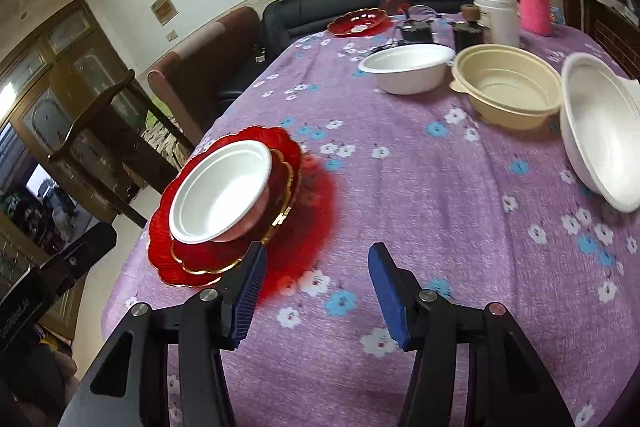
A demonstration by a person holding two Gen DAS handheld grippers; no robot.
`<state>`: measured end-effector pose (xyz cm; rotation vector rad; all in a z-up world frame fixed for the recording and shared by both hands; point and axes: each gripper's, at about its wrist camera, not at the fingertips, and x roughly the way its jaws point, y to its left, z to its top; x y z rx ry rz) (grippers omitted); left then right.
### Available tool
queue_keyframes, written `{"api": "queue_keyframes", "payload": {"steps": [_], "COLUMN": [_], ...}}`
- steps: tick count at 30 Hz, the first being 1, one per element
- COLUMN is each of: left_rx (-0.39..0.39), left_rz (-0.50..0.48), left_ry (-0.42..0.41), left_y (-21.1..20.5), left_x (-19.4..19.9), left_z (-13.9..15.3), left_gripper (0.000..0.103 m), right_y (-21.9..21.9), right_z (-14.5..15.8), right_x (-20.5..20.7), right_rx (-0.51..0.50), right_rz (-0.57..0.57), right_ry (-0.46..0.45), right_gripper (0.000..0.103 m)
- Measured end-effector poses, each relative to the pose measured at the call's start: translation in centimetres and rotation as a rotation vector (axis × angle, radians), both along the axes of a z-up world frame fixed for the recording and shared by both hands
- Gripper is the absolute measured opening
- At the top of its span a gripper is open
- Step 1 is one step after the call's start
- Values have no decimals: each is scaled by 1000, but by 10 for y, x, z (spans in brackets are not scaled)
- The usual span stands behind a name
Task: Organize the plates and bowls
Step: 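Move the right tool toward the large white paper bowl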
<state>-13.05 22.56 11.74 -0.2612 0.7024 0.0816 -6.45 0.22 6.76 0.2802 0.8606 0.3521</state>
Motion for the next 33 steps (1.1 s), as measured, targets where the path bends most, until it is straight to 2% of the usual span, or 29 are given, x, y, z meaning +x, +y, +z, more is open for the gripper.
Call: {"api": "queue_keyframes", "payload": {"steps": [15,33], "left_rx": [66,122], "left_rz": [-84,-163], "left_ry": [27,53], "left_y": [-58,-98], "left_x": [-3,0], "left_z": [-6,-15], "left_gripper": [74,74], "right_y": [-32,-52], "right_z": [1,0], "right_x": [-15,-23], "right_rx": [13,1], "right_rz": [-42,-79], "right_ry": [-24,-38], "right_gripper": [58,59]}}
